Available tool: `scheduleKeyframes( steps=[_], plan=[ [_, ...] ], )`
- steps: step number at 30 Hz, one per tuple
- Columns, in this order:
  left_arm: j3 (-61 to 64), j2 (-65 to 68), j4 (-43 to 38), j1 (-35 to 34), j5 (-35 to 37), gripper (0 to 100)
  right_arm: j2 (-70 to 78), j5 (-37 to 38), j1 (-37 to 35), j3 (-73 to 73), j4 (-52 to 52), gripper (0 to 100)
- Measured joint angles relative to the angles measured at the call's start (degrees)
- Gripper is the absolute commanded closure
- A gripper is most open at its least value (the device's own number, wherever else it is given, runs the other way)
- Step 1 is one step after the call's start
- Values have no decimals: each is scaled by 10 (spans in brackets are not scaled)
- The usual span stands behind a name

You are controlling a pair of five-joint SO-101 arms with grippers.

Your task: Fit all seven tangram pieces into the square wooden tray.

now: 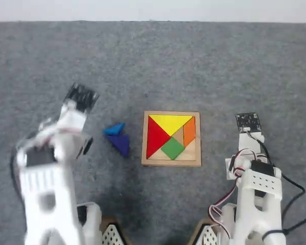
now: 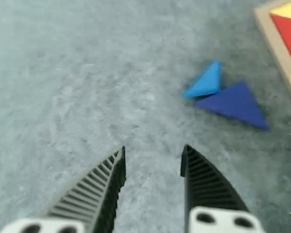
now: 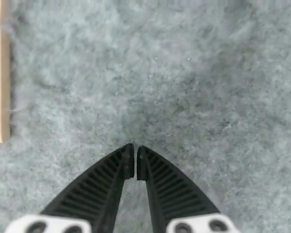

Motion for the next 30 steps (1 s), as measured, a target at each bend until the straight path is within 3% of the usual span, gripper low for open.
scheduleKeyframes(
  steps=[5, 9, 25, 30],
  plan=[
    [-130, 236, 0, 56, 0, 795, 0, 0, 0, 16, -27, 975],
    [-184, 345, -1, 92, -1, 753, 0, 0, 0, 16, -30, 975],
    [-212, 555, -131, 123, -13, 757, 0, 0, -25, 25, -31, 975],
    [-215, 578, -149, 121, -31, 832, 0, 0, -25, 25, -31, 975]
  ],
)
